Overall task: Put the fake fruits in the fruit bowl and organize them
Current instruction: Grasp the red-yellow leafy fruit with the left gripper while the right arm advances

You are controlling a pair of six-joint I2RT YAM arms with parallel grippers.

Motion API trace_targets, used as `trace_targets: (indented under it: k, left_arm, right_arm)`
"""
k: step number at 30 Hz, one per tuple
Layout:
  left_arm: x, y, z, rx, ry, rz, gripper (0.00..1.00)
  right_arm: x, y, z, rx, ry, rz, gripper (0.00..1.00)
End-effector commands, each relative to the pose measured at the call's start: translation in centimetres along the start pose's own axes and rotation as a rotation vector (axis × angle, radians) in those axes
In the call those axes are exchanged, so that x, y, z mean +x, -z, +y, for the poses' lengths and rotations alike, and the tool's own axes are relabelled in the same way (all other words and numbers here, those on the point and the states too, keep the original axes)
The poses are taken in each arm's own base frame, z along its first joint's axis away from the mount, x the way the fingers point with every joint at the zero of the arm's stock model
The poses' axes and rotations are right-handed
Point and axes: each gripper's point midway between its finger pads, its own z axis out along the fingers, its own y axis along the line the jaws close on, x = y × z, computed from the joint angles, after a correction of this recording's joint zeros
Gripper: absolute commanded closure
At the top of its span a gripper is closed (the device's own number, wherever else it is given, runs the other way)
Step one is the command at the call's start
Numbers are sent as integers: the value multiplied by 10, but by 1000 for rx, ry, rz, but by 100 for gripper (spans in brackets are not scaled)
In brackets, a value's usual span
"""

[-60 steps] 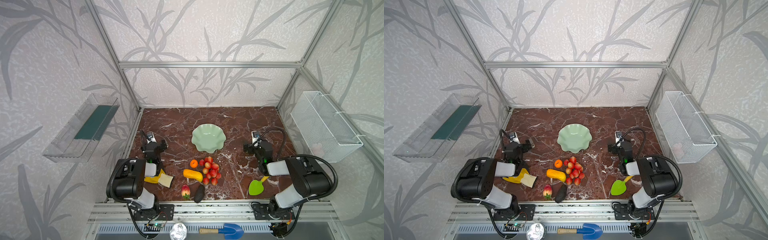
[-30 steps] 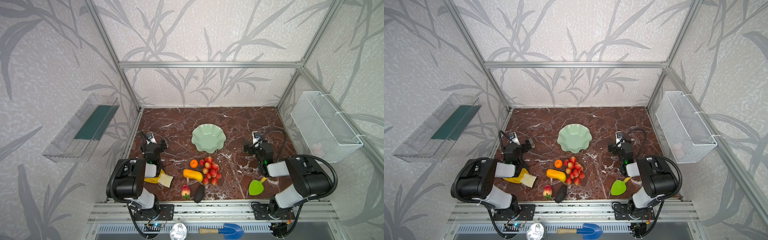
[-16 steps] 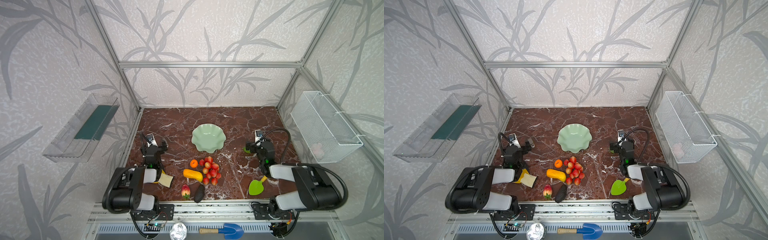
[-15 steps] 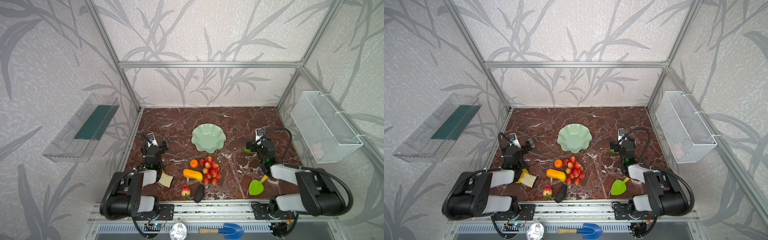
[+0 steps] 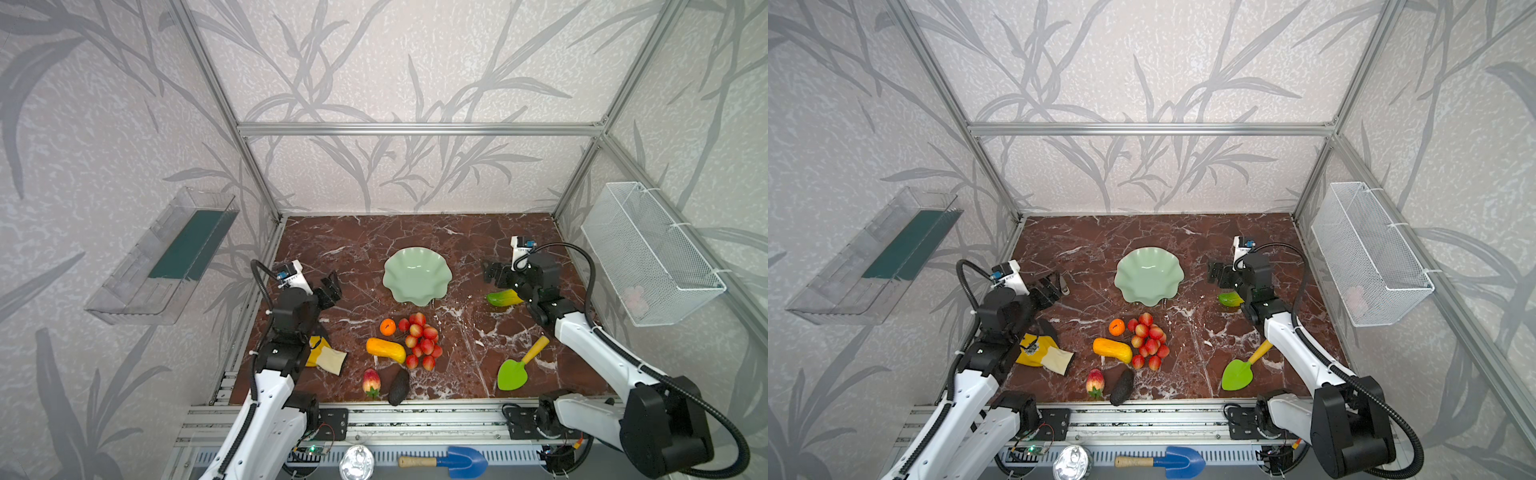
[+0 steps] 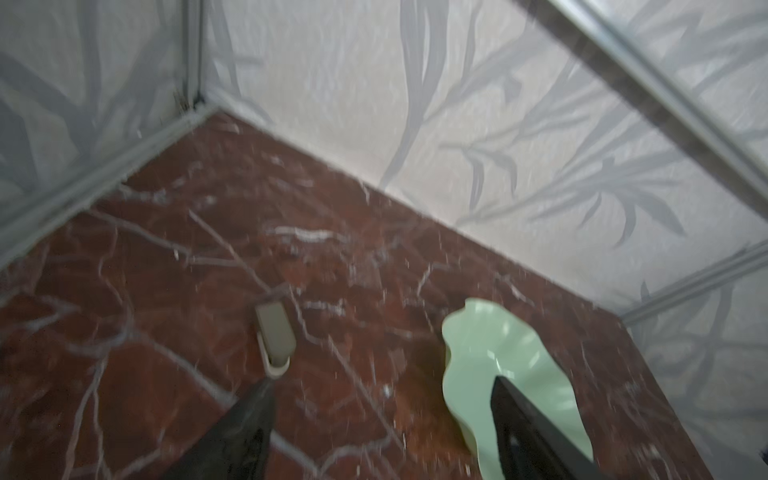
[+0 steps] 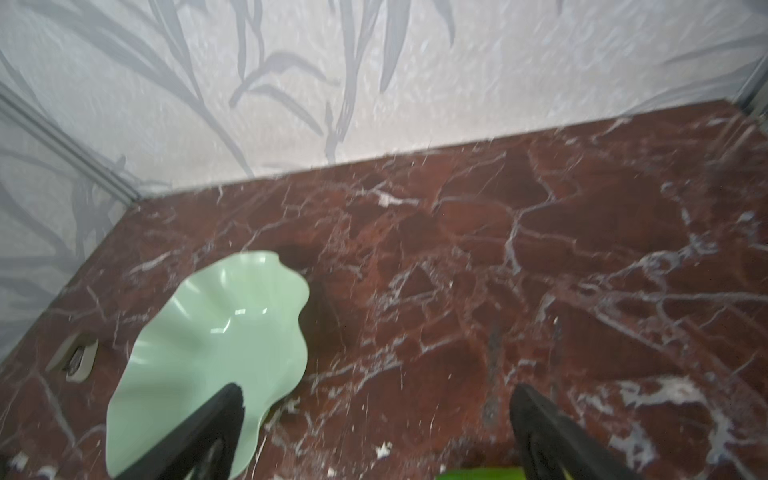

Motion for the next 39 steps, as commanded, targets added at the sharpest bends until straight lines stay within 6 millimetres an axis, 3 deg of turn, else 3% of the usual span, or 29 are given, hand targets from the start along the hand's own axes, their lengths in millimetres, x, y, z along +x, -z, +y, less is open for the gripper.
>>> trace_targets:
  k: [1,7,17,22,30,35,39]
  left_arm:
    - [84,44,13,-89,58,463,22]
    - [120,74,-13,-60,22,581,22]
    - [206,87,-22,-56,-75,760,20]
    - [246,91,-12,-81,-100,851,19]
    - [274,86,-5,-55,-62,887,22]
    - [279,83,-5,-44,-62,883,40]
    - [269,81,-17,8,-63,846,52]
  right_arm:
    - [20,10,12,13,43,109,0]
    - [35,1,22,-3,71,182,0]
    - [52,0,26,-15,84,221,0]
    - [57,4,26,-20,77,225,0]
    - [60,7,28,-34,59,225,0]
    - [57,7,29,-39,49,213,0]
    - [57,7,31,-51,37,210,0]
